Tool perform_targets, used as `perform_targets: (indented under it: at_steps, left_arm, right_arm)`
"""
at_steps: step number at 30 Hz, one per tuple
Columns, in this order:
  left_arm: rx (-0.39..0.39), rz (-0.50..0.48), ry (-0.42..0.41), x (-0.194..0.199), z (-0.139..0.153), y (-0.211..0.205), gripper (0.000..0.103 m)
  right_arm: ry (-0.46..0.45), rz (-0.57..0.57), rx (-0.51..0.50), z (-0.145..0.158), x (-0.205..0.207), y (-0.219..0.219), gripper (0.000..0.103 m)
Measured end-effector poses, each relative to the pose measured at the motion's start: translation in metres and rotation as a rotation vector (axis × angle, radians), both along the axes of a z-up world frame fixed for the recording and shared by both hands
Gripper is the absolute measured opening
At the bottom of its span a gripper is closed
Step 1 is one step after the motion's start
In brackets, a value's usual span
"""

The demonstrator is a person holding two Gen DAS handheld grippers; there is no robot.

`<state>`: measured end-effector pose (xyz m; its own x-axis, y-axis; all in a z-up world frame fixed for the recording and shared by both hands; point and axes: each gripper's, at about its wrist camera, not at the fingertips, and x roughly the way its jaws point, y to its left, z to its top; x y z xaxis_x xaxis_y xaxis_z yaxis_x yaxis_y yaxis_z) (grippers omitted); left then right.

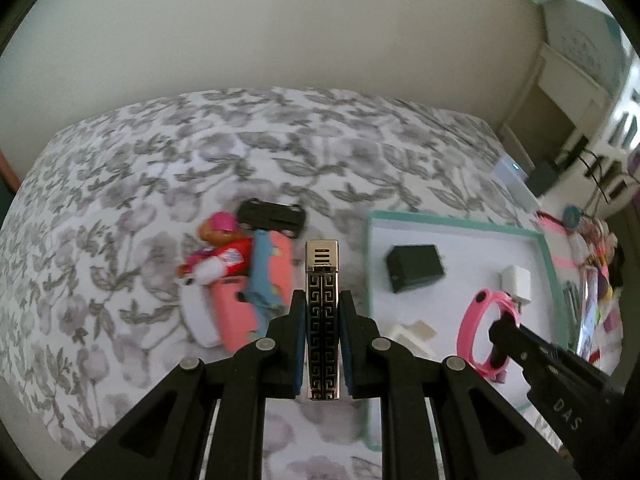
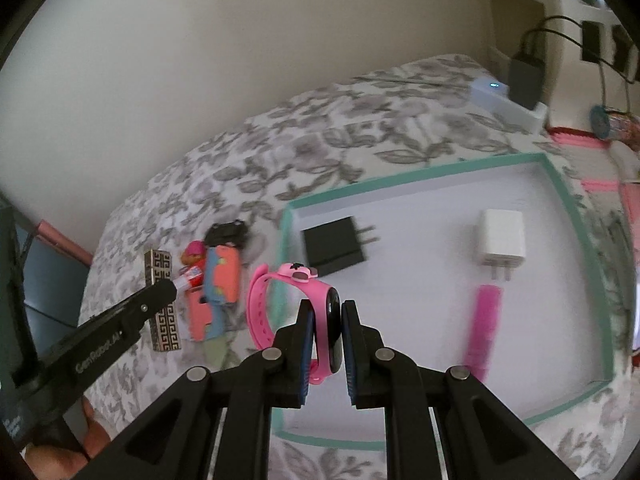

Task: Organize rigid objects
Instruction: 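Carry the watch band and gold strip into the teal-rimmed tray and open both tools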

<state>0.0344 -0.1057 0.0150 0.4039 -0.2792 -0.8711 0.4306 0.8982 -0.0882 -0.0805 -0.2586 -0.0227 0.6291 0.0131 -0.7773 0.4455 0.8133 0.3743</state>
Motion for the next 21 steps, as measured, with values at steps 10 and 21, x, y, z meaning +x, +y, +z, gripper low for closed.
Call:
perform_targets:
  at_steps: [10,21]
  left_arm:
    - [0.023,-0.148,0.006,-0.031,-0.008,-0.058,0.016]
    - [0.052,-0.266,0.022,-0.055,-0.034,-0.103,0.016]
  right_arm:
    - [0.038,-0.082,-0.004,-0.01,-0.02,-0.038,0.015]
    - [0.128,-0.217,-0.012,-0.03,-0.046,-0.085,0.015]
